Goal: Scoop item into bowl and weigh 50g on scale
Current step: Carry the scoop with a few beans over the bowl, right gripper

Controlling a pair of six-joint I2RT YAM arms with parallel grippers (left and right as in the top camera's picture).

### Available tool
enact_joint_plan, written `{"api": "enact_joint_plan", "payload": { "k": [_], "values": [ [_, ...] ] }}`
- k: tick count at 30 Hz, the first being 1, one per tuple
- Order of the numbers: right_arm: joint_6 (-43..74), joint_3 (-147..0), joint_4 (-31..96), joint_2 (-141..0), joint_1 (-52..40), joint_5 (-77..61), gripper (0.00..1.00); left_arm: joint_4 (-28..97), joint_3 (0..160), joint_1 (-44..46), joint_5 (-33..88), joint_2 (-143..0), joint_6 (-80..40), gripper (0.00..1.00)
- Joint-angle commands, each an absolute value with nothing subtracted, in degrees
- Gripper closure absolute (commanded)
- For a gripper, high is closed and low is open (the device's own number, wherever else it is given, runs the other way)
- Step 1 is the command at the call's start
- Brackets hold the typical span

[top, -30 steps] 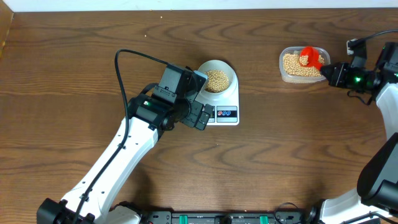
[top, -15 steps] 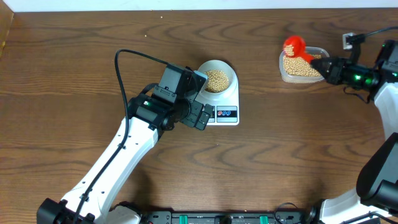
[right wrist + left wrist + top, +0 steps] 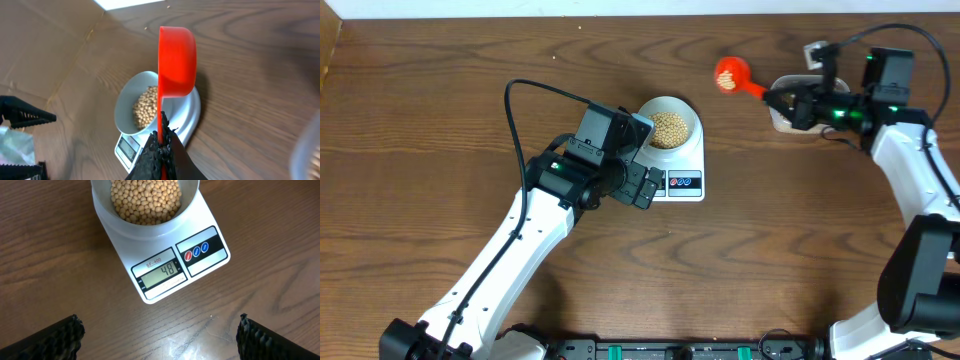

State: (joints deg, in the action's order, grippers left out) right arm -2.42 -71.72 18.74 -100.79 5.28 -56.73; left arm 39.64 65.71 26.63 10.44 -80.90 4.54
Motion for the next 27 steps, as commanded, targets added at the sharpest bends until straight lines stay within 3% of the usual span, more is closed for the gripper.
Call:
{"api": "enact_joint_plan", "payload": {
  "k": [1, 15, 27],
  "values": [
    [-1.06, -72.23, 17.41, -101.06, 2.13, -55.11, 0.98, 39.68, 65.58, 26.37, 10.94, -81.34, 4.93, 0.0],
    [-2.7, -72.23, 15.0, -101.03, -6.13, -50.87, 0.98, 39.68, 65.58, 26.37, 10.94, -81.34, 4.93, 0.0],
    [-5.02, -72.23, 17.19, -101.03, -7.29, -49.43, 0.99, 39.68, 65.58, 26.37, 10.94, -81.34, 4.93, 0.0]
  ]
}}
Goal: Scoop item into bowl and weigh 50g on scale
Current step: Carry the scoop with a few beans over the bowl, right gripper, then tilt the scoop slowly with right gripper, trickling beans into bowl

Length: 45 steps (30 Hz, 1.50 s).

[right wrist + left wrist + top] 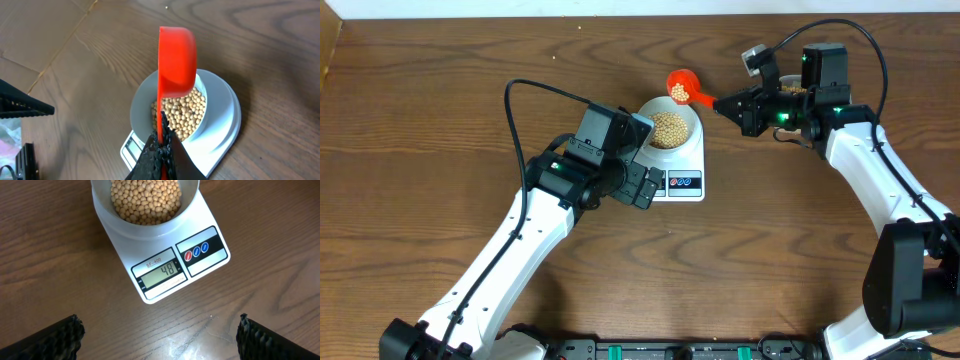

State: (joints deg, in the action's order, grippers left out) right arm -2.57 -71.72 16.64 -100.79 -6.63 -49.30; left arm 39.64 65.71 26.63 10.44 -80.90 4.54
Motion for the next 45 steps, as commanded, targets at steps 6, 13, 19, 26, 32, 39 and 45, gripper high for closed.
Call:
{"api": "enact_joint_plan", "payload": {
  "k": [6, 13, 19, 26, 32, 39, 45],
  "values": [
    [-6.37, -72.23, 18.46, -101.03, -8.43, -48.29, 0.98, 39.68, 65.58, 26.37, 10.94, -81.34, 4.93, 0.0],
    [-7.84, -72.23, 20.12, -100.92, -9.93, -46.61, 0.98, 39.7, 65.58, 26.37, 10.94, -81.34, 4.93, 0.0],
    [-8.73, -72.23, 20.82, -100.38, -11.05, -44.23, 0.98, 39.7, 65.58, 26.37, 10.94, -81.34, 4.93, 0.0],
    [-11.73, -72.23, 22.09, -98.89, -12.69, -39.29, 0.98, 39.68, 65.58, 26.37, 10.94, -81.34, 4.93, 0.0],
    [-12.95, -72.23, 22.11, -98.67, -13.74, -37.6, 0.99, 39.7, 65.58, 26.37, 10.94, -81.34, 4.93, 0.0],
    [-16.49, -72.23, 22.11, -98.67, -14.11, -37.6, 0.99, 39.83, 65.58, 26.37, 10.94, -81.34, 4.93, 0.0],
    [-17.87, -72.23, 22.09, -98.67, -14.35, -37.45, 0.99, 39.83, 65.58, 26.37, 10.94, -81.34, 4.93, 0.0]
  ]
}}
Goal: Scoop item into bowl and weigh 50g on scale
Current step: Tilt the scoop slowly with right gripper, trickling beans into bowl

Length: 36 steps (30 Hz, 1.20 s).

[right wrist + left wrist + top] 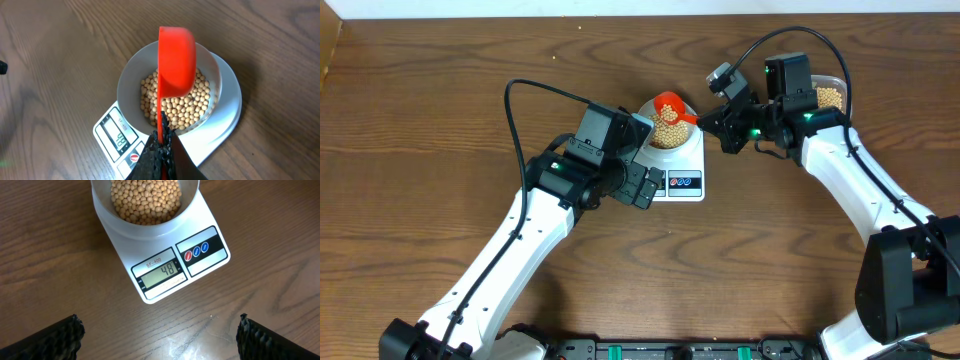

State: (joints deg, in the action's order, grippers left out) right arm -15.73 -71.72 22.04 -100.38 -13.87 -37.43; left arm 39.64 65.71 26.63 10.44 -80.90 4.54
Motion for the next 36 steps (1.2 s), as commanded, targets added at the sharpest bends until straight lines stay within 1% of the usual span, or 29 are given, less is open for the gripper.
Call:
{"api": "enact_joint_plan", "payload": {
  "k": [1, 24, 36],
  "values": [
    [-17.85, -72.23, 22.09, -98.67, -14.35, -37.45, 0.99, 39.83, 65.58, 26.37, 10.94, -81.34, 4.93, 0.0],
    [-19.44, -72.23, 21.85, -98.67, -14.35, -37.43, 0.99, 39.83, 65.58, 26.37, 10.94, -81.34, 4.93, 0.0],
    [-22.9, -72.23, 21.89, -98.67, -14.35, -37.43, 0.99, 39.86, 65.58, 26.37, 10.94, -81.34, 4.93, 0.0]
  ]
}}
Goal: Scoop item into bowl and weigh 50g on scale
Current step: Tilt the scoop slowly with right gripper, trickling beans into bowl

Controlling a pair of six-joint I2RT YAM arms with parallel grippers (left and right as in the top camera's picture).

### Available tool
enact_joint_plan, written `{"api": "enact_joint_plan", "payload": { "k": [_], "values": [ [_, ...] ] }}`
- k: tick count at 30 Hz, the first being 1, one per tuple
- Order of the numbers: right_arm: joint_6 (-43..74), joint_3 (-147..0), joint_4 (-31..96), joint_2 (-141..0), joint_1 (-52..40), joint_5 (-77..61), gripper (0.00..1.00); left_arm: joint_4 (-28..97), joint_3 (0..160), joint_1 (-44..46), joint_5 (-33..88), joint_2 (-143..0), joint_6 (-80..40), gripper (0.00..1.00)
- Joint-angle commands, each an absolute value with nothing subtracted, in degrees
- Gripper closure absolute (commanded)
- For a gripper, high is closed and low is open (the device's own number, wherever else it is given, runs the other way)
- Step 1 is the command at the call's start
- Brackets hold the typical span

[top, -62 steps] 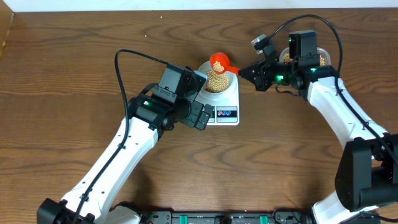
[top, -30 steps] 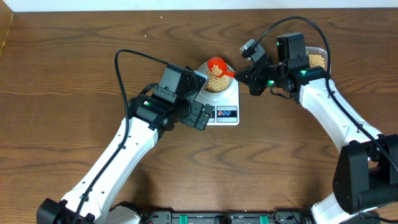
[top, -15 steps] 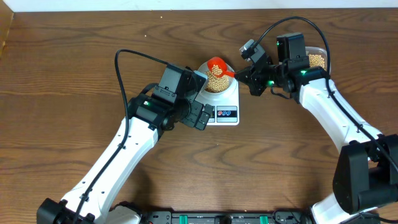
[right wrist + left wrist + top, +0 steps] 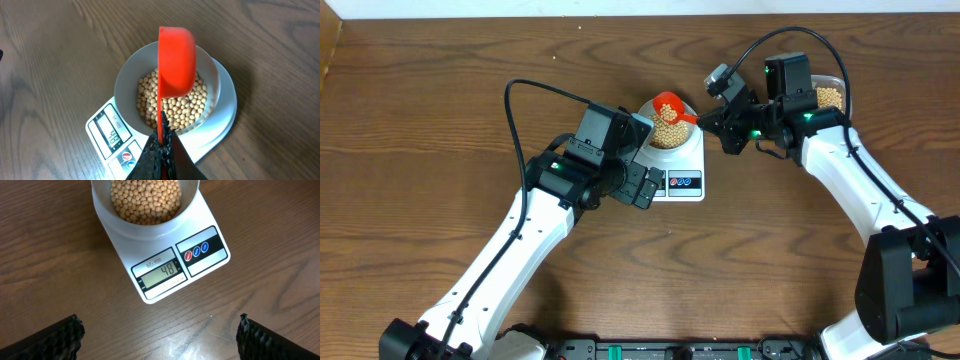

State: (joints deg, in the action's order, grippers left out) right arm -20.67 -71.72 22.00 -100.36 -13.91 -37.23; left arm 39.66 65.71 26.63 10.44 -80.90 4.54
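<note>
A white bowl (image 4: 680, 112) full of soybeans (image 4: 145, 200) stands on the white scale (image 4: 678, 182), whose display (image 4: 162, 271) reads 48. My right gripper (image 4: 161, 145) is shut on the handle of the red scoop (image 4: 176, 60), and holds its cup over the bowl (image 4: 127, 85); the overhead view shows the scoop (image 4: 669, 102) above the bowl's far side. My left gripper (image 4: 159, 332) hangs open just in front of the scale, its fingers (image 4: 55, 335) wide apart with nothing between them.
A clear container of soybeans (image 4: 831, 96) stands at the back right, behind my right arm. A black cable (image 4: 530, 90) loops above the left arm.
The right gripper with the scoop has shifted very slightly over the bowl. The display still reads 48 and the left arm has not moved.
My right gripper first held the scoop with beans near the container at the back right. Then it held the scoop close to the bowl's far rim, then over the bowl, where it stays now. The scale read 48 at every moment.
</note>
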Motion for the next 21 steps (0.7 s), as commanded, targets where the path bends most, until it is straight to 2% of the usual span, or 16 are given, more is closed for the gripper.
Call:
{"api": "enact_joint_plan", "payload": {
  "k": [1, 21],
  "values": [
    [-23.03, -72.23, 21.89, -98.67, -14.35, -37.43, 0.99, 39.83, 65.58, 26.37, 10.94, -81.34, 4.93, 0.0],
    [-25.5, -72.23, 21.98, -98.67, -14.35, -37.45, 0.99, 39.83, 65.58, 26.37, 10.94, -81.34, 4.93, 0.0]
  ]
}}
